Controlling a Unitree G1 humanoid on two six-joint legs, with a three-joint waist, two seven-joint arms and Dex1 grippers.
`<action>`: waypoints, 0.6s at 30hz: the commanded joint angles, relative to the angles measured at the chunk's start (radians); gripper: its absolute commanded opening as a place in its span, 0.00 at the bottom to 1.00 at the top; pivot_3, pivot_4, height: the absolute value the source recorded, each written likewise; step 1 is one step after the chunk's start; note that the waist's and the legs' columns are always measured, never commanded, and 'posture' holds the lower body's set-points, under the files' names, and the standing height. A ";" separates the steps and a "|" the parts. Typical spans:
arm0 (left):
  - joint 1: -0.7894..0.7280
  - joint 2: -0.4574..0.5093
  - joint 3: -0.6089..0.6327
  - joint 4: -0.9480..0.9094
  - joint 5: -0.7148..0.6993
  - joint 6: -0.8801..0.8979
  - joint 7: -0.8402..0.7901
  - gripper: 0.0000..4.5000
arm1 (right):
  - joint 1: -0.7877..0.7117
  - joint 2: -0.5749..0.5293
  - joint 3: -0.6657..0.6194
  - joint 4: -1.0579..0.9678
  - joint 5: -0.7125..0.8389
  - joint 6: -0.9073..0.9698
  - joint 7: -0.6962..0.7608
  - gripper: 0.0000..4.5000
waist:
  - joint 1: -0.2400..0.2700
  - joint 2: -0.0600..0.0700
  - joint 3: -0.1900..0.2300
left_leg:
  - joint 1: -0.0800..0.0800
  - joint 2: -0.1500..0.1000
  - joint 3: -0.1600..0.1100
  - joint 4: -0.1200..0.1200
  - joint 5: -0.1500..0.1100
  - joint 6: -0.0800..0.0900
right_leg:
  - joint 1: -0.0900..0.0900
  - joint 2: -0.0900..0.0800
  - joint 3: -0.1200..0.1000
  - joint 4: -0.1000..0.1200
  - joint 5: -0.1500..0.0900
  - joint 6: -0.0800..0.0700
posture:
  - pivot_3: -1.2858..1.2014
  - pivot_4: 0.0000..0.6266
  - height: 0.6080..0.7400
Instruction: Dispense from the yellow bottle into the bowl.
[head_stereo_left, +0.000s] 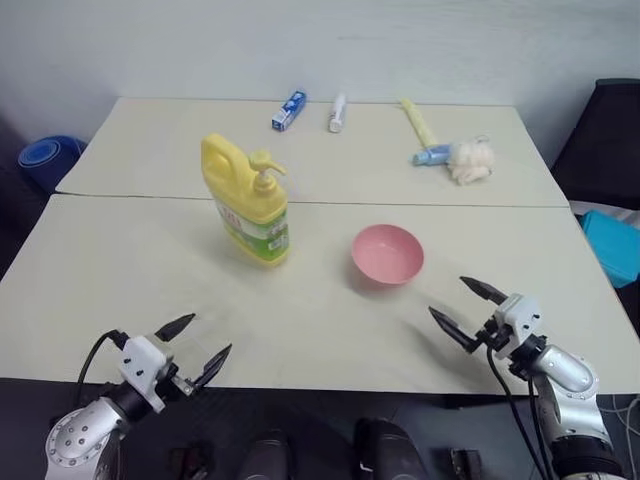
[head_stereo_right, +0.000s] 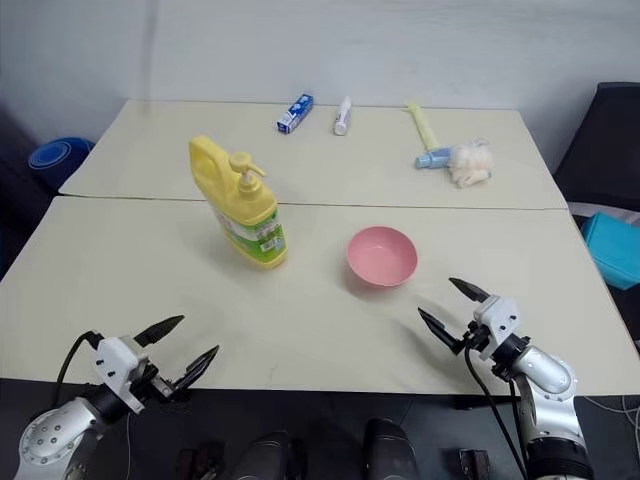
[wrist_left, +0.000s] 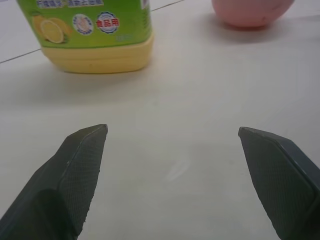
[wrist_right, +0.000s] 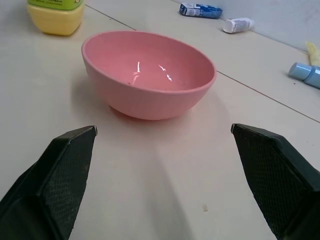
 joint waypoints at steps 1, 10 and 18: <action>0.014 0.014 0.012 -0.031 -0.098 0.038 -0.051 0.99 | -0.004 -0.017 -0.016 -0.035 0.025 -0.001 0.015 1.00 | 0.000 0.000 0.000 | 0.000 0.000 0.000 0.000 0.000 0.000 | 0.000 0.000 0.000 0.000 0.000 0.000 | 0.52 0.24 1.00; -0.166 0.238 -0.003 -0.251 -0.433 0.361 -0.242 0.99 | -0.110 -0.080 0.150 -0.433 0.072 0.516 -0.004 1.00 | 0.000 0.002 0.001 | 0.000 0.001 -0.002 0.004 0.000 0.000 | 0.000 -0.001 0.000 0.002 0.000 0.000 | 0.52 0.24 1.00; -0.361 0.246 -0.102 -0.259 -0.414 0.461 -0.232 0.99 | -0.307 0.010 0.352 -0.380 -0.133 0.764 -0.169 1.00 | -0.002 0.002 0.000 | -0.004 0.000 -0.002 0.003 0.000 -0.001 | -0.001 0.002 -0.004 0.003 0.000 0.000 | 0.52 0.24 1.00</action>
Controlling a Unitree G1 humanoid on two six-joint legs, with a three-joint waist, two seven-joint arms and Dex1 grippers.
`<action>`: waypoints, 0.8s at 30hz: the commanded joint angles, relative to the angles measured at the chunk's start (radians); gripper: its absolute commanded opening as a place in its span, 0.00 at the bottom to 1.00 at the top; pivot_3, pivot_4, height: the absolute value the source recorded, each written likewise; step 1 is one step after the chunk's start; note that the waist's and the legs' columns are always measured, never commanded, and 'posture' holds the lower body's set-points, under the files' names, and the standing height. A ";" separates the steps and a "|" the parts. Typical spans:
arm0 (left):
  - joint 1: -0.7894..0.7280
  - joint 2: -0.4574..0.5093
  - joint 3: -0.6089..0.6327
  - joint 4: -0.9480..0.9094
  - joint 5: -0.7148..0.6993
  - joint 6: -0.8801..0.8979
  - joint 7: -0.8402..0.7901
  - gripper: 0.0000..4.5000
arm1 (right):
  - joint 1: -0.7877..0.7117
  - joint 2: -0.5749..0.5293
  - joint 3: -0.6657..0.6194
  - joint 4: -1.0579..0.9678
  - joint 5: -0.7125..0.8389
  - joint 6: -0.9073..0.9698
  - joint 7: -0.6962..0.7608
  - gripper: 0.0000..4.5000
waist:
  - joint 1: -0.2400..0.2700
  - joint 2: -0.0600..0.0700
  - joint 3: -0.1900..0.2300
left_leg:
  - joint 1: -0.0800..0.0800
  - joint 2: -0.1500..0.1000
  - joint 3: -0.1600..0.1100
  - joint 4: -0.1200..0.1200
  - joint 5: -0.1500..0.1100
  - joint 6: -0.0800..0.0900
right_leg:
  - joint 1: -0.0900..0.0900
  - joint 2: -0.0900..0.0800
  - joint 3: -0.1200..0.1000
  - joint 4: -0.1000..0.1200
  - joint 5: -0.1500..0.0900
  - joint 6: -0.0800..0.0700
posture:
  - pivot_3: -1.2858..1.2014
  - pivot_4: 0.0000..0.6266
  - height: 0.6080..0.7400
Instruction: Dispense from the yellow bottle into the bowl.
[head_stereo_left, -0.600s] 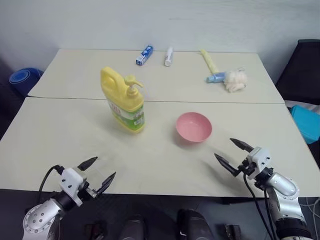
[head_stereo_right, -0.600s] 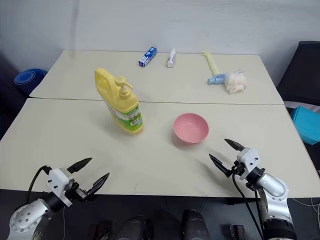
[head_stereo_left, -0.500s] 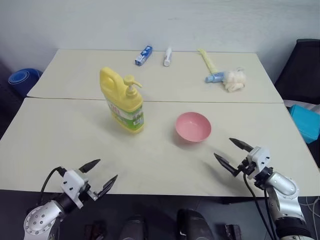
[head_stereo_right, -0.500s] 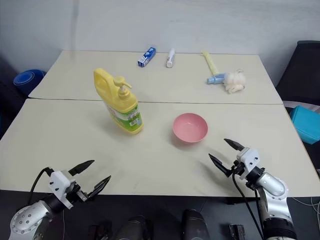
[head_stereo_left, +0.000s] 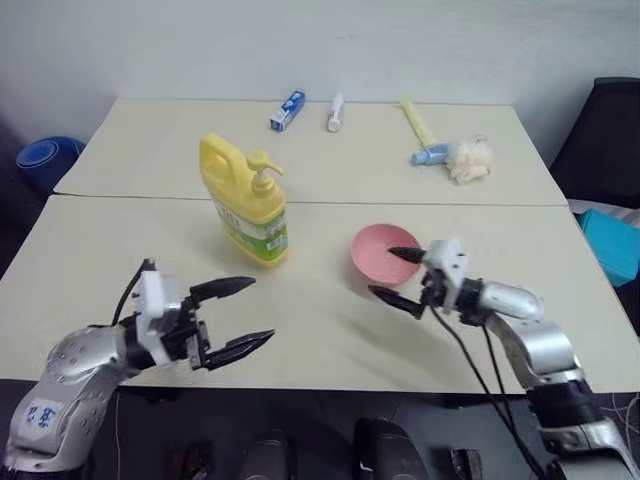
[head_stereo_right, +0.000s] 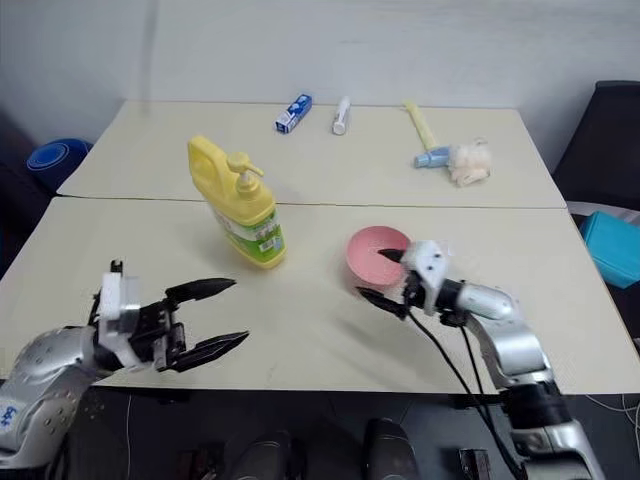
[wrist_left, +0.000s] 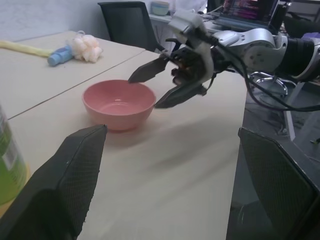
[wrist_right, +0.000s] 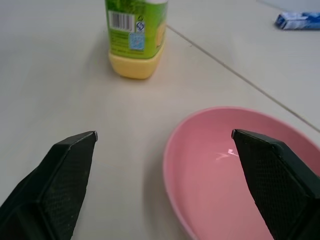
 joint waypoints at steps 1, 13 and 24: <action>-0.027 -0.002 -0.024 -0.014 0.018 0.007 -0.006 0.99 | -0.051 0.023 0.064 0.038 -0.092 0.040 -0.049 1.00 | 0.000 0.000 0.000 | -0.001 0.000 0.000 0.000 0.000 0.000 | -0.001 0.002 -0.001 0.000 0.000 0.000 | 0.52 0.24 1.00; -0.039 -0.031 -0.011 -0.018 0.045 0.005 0.015 1.00 | -0.141 0.069 0.123 0.134 -0.190 0.077 -0.072 0.71 | -0.002 0.000 0.000 | -0.001 0.001 0.001 0.002 0.000 0.000 | -0.001 0.008 -0.004 0.000 0.000 0.000 | 0.52 0.24 1.00; -0.086 -0.038 0.027 -0.014 0.027 0.029 0.053 1.00 | -0.175 0.061 0.109 0.164 -0.205 0.036 -0.031 0.71 | -0.004 0.000 0.000 | -0.001 0.002 0.001 0.002 0.000 0.000 | -0.001 0.009 -0.002 0.000 0.000 0.000 | 0.52 0.24 1.00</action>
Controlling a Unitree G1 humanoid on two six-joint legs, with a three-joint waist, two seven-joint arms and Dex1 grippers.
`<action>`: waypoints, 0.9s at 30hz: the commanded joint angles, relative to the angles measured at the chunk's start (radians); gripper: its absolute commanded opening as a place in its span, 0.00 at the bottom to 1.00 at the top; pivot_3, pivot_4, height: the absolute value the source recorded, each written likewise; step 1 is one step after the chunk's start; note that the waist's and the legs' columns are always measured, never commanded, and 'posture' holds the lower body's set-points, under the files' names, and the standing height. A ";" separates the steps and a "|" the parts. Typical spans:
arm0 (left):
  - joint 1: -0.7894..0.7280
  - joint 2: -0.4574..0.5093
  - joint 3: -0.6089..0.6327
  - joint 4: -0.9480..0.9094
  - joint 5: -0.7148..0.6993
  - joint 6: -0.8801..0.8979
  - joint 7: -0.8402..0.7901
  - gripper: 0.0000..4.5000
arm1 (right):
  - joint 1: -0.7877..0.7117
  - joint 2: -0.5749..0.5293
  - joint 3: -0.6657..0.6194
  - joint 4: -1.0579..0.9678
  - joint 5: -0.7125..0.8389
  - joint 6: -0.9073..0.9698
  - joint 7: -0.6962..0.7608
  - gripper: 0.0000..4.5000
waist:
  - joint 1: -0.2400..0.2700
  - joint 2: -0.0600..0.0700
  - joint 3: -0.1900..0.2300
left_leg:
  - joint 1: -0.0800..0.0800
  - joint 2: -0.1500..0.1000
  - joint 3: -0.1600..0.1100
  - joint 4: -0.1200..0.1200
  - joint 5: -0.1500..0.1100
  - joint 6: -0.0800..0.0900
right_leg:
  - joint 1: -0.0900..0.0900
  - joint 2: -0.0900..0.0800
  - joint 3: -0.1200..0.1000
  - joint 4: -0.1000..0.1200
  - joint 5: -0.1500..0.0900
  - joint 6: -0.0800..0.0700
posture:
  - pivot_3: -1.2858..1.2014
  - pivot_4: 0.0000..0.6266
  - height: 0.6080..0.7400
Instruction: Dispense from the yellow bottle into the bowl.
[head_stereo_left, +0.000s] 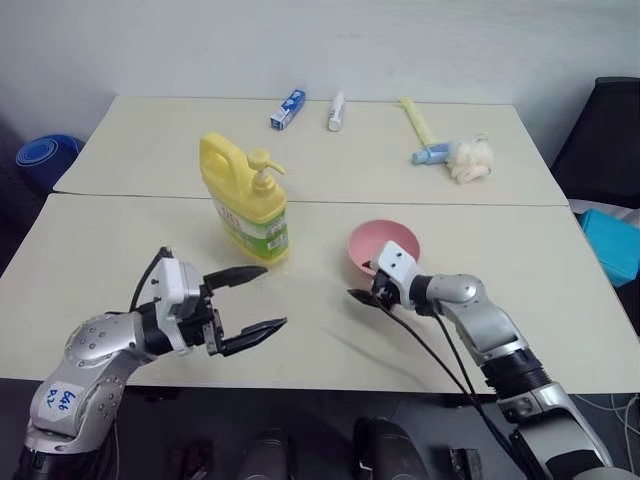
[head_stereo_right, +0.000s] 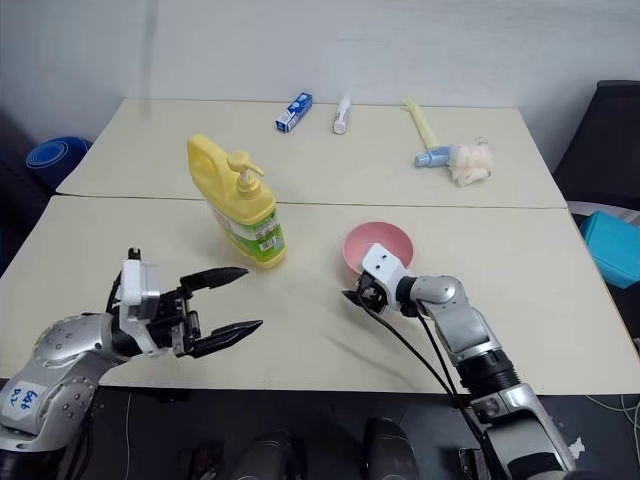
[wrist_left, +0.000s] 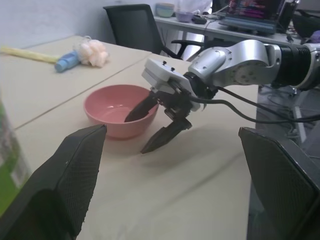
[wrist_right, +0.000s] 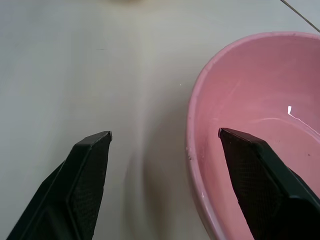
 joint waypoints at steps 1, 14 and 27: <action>-0.006 -0.003 0.024 -0.019 -0.021 0.004 0.005 1.00 | -0.013 -0.004 -0.032 -0.027 0.021 -0.049 0.030 0.71 | -0.002 0.000 0.000 | 0.000 0.000 0.000 0.000 0.000 0.000 | 0.000 0.000 0.000 0.000 0.000 0.000 | 0.52 0.24 1.00; -0.018 -0.013 0.019 -0.028 -0.021 0.018 0.014 1.00 | -0.061 -0.038 -0.015 -0.018 0.001 0.011 0.091 0.99 | -0.016 0.000 0.000 | 0.000 0.000 0.000 0.000 0.000 0.000 | 0.000 0.000 0.000 0.000 0.000 0.000 | 0.52 0.24 1.00; -0.024 -0.019 0.025 -0.033 -0.018 0.019 0.031 1.00 | -0.060 -0.014 -0.009 0.073 -0.044 -0.100 0.085 0.24 | -0.018 0.000 0.000 | 0.000 0.000 -0.001 0.000 0.000 0.000 | 0.000 0.000 0.001 0.000 0.000 0.000 | 0.52 0.24 1.00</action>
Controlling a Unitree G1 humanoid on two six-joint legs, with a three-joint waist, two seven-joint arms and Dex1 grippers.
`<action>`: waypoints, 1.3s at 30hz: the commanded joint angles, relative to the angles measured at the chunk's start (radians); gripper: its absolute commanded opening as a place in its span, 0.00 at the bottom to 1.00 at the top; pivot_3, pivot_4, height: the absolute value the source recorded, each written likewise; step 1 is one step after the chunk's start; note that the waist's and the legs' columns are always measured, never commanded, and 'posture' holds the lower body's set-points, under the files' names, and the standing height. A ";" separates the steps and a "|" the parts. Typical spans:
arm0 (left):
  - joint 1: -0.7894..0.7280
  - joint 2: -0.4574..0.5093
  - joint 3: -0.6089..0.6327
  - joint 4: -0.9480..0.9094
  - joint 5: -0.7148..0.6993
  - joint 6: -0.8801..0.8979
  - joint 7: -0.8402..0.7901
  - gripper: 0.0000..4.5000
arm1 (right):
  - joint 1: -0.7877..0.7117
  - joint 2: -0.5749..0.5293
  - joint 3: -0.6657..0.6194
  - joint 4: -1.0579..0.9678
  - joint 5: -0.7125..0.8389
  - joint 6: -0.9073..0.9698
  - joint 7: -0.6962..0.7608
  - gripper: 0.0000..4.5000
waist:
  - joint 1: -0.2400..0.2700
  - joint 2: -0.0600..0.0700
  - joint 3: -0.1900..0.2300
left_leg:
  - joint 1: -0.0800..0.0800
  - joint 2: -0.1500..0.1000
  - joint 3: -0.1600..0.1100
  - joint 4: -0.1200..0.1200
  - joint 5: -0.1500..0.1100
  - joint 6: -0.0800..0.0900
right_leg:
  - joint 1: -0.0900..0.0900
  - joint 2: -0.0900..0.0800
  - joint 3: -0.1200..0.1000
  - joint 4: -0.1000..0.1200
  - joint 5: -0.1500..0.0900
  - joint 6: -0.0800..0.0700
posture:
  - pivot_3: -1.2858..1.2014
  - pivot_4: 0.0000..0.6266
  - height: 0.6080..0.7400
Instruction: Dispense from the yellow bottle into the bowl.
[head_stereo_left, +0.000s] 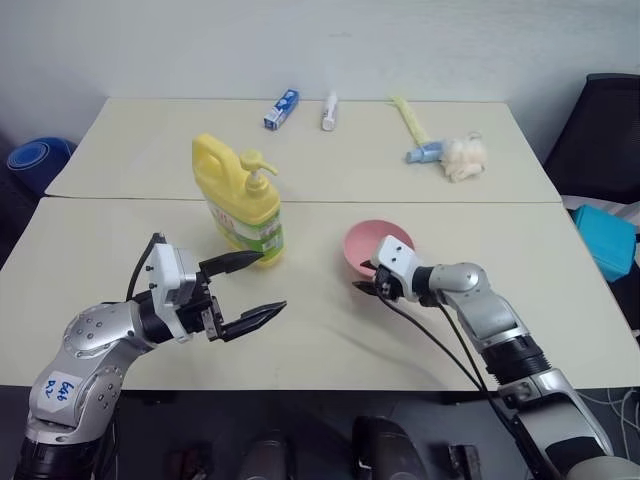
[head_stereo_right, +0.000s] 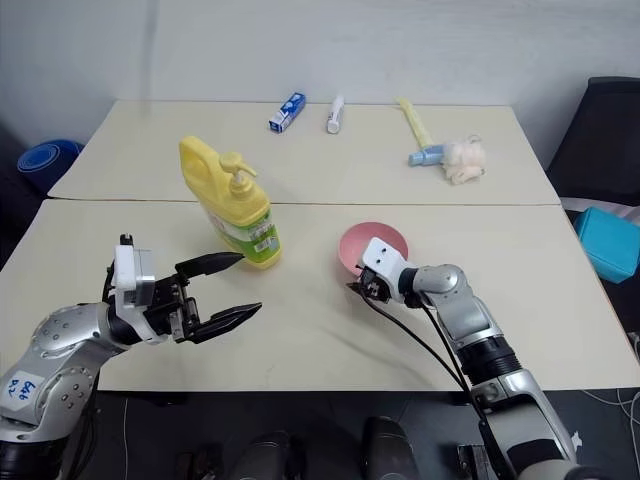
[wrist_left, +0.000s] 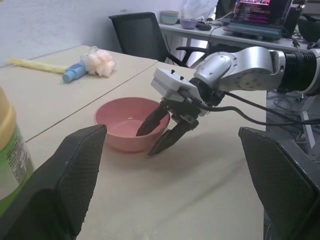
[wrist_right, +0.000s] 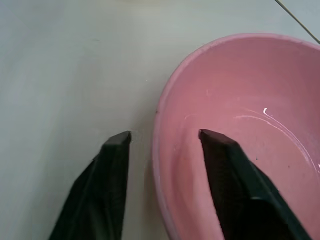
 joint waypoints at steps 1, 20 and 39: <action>-0.001 -0.004 0.022 -0.031 -0.016 -0.003 0.007 1.00 | -0.007 -0.004 -0.011 -0.008 -0.004 -0.031 0.005 0.17 | 0.000 0.000 0.000 | 0.000 0.000 0.000 0.000 0.000 0.000 | 0.000 0.000 0.000 0.000 0.000 0.000 | 0.52 0.24 1.00; -0.603 0.235 0.104 0.286 -0.210 0.255 0.092 0.66 | -0.350 -0.042 0.090 -0.421 0.118 0.380 0.286 0.00 | 0.002 0.000 0.005 | -0.011 -0.002 -0.002 0.002 0.002 -0.003 | -0.012 0.003 -0.006 0.005 0.000 0.000 | 0.52 0.24 1.00; -0.805 0.027 -0.095 0.539 0.121 0.166 0.072 0.00 | -0.538 0.017 0.135 -0.357 0.110 0.449 0.270 0.00 | -0.014 -0.002 0.006 | -0.014 -0.004 0.000 0.003 0.003 -0.004 | -0.016 0.003 -0.015 0.006 0.000 0.000 | 0.52 0.24 1.00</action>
